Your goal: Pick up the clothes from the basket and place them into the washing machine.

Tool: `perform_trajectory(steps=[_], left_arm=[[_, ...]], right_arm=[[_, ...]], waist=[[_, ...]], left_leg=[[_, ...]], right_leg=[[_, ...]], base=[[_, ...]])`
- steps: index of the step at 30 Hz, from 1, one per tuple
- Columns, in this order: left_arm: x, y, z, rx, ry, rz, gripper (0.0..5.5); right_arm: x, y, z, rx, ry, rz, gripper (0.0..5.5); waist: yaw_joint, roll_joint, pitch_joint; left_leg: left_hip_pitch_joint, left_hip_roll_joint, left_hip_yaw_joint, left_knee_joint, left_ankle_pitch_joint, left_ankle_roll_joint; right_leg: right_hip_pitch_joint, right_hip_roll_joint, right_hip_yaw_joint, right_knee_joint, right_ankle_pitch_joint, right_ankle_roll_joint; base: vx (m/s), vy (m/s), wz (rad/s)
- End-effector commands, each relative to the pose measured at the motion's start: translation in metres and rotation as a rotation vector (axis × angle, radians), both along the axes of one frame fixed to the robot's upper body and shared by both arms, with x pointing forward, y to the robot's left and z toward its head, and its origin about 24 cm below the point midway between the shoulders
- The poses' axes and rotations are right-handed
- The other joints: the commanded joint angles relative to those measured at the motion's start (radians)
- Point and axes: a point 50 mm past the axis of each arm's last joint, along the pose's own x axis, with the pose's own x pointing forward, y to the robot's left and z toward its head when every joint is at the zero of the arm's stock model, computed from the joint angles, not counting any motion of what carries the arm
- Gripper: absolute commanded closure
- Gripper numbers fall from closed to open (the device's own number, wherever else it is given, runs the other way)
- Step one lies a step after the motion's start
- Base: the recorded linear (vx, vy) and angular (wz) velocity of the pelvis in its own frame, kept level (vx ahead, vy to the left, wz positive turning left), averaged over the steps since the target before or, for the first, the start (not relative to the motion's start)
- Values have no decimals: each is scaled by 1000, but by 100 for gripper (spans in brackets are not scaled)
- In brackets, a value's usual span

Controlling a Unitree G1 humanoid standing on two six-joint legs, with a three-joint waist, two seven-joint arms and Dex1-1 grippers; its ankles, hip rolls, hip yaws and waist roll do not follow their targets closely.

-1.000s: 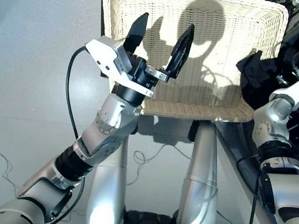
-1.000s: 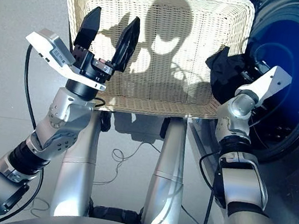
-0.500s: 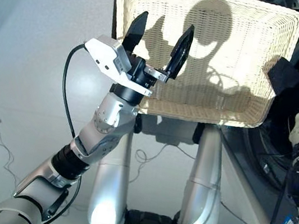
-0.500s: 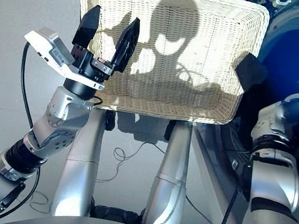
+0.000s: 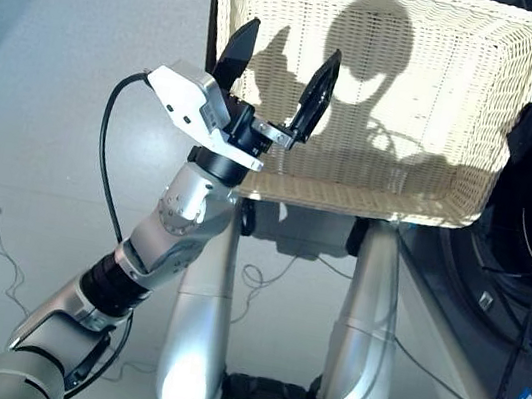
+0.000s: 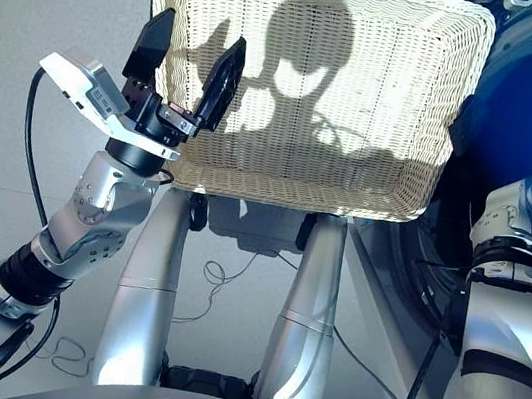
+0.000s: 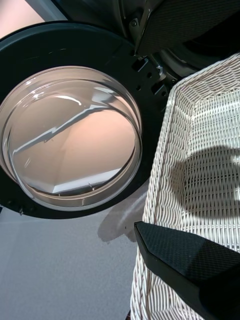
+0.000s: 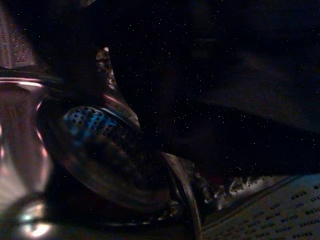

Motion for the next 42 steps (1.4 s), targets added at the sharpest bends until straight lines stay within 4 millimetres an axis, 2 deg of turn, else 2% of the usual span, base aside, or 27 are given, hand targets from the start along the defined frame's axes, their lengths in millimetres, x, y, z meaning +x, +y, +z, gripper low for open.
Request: perform_trajectory(steps=[1,6,9,12,15,20,27,31,32,33,34,37,38,39,40,42], left_arm=[[-20,1,20,-82,-136,-68,0],[-20,2,22,-95,-144,-55,0],[-20,3,22,-104,-143,-45,0],[-18,5,20,-109,-133,-26,0],[-15,9,17,-117,-120,18,0],[-12,18,8,-104,-87,80,0],[-7,36,-4,-91,-46,148,0],[4,49,-34,-63,84,202,0],[4,49,-35,-63,85,202,0],[9,55,-52,-32,150,234,0],[11,58,-62,-28,191,247,0],[19,68,-105,67,351,299,0],[19,72,-115,111,376,320,0],[19,72,-116,111,376,319,0],[22,80,-145,165,484,357,0],[23,91,-183,206,629,418,0]], right_arm=[[-27,-33,47,-146,-66,-95,0],[-5,1,28,-189,-81,46,0],[9,38,15,-228,-130,177,0],[14,76,2,-268,-178,322,0],[10,115,-11,-312,-226,485,0],[-3,153,-21,-381,-273,635,0],[-21,182,-9,-555,-347,780,0],[-35,189,-9,-597,-381,837,0],[-35,189,-9,-597,-380,837,0],[-39,189,-16,-615,-358,855,0],[-40,188,-22,-610,-333,863,0],[-43,182,-51,-629,-175,902,0],[-44,178,-60,-630,-122,920,0],[-44,178,-60,-630,-121,920,0],[-45,171,-88,-606,14,958,0],[-47,170,-119,-535,138,1015,0]], waist=[[-40,33,-16],[-45,30,-16],[-52,24,-16],[-60,15,-16],[-69,8,-16],[-77,7,-16],[-78,17,-16],[-79,30,-16],[-79,30,-16],[-79,36,-16],[-79,38,-16],[-85,39,-16],[-87,37,-16],[-87,37,-16],[-89,34,-16],[-91,28,-16]], left_leg=[[43,21,-24,6,-24,-30],[43,19,-23,-3,-19,-28],[42,19,-21,-6,-17,-23],[41,19,-18,-9,-15,-19],[39,17,-15,-9,-13,-14],[45,15,-12,-19,-7,-10],[60,14,-9,-33,3,-9],[116,13,-3,-72,16,-12],[117,13,-3,-74,17,-12],[182,9,-1,-119,27,-15],[219,5,-1,-143,33,-15],[356,-15,2,-216,50,-20],[403,-18,4,-243,53,-21],[405,-18,5,-245,53,-21],[508,-25,1,-301,61,-24],[619,-26,8,-362,70,-26]], right_leg=[[65,19,-77,-48,23,-18],[66,23,-74,-54,27,-20],[63,25,-74,-57,30,-21],[61,27,-72,-59,32,-21],[60,28,-71,-61,36,-23],[64,27,-68,-71,43,-21],[76,27,-69,-75,51,-18],[132,24,-72,-106,57,-12],[133,23,-72,-107,57,-12],[192,22,-75,-138,61,-8],[222,21,-77,-151,67,-4],[361,18,-85,-216,81,3],[407,14,-89,-240,83,5],[409,14,-90,-242,84,5],[511,14,-98,-300,93,12],[623,17,-104,-366,106,21]], base=[[0,0,0],[0,0,0],[0,0,0],[0,0,0],[0,0,0],[0,0,0],[0,0,0],[0,0,0],[72,14,-50],[85,10,-51],[122,2,-43],[138,-22,-51],[106,-2,-51],[182,4,-37],[181,8,-56],[217,2,-99]])
